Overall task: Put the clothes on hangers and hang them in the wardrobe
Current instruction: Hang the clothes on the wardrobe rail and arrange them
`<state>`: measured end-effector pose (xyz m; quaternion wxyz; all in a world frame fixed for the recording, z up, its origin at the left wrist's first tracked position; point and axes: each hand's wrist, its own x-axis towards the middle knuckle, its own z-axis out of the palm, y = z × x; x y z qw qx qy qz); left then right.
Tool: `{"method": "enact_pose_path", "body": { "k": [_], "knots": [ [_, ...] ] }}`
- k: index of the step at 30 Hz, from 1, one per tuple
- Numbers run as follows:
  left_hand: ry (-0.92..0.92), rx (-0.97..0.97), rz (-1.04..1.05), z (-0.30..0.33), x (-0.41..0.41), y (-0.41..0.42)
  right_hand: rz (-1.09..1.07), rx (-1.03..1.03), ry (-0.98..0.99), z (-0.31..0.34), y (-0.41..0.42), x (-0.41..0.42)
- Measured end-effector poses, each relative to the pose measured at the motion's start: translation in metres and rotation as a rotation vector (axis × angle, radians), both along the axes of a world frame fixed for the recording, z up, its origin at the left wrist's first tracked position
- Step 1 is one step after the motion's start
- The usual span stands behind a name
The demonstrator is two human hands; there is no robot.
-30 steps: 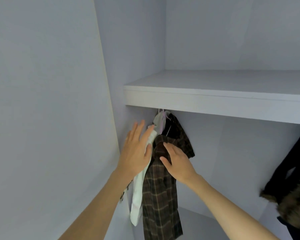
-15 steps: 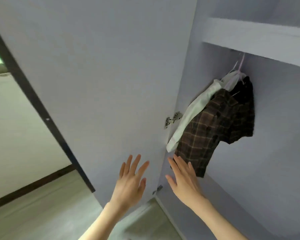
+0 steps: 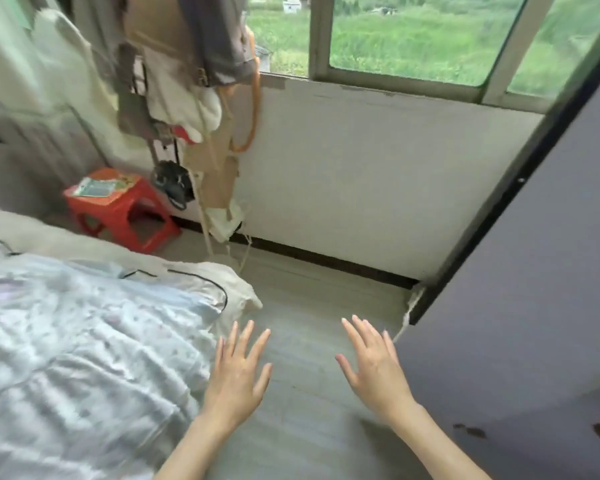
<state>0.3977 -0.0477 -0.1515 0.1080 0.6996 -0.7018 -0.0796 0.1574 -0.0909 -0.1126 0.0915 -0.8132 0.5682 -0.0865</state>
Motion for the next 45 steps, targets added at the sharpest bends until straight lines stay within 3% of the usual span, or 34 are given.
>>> {"method": "enact_pose_path", "body": {
  "k": [10, 13, 22, 39, 45],
  "knots": [
    [0.085, 0.152, 0.461, -0.019, 0.212, 0.11, 0.412, 0.045, -0.083, -0.014, 0.007, 0.274],
    [0.102, 0.08, 0.615, -0.016, 0.267, 0.131, 0.553, 0.093, -0.089, -0.015, 0.018, 0.346],
    [0.274, 0.215, 0.87, -0.034, 0.336, 0.178, 0.78, 0.257, -0.032, -0.045, 0.019, 0.463],
    [0.323, 0.182, 1.112, -0.055, 0.568, 0.068, 0.947, 0.225, 0.049, -0.082, -0.152, 0.741],
    [0.229, 0.243, 1.139, -0.082, 0.652, 0.062, 0.94, 0.258, 0.079, -0.118, -0.19, 0.847]
  ]
}}
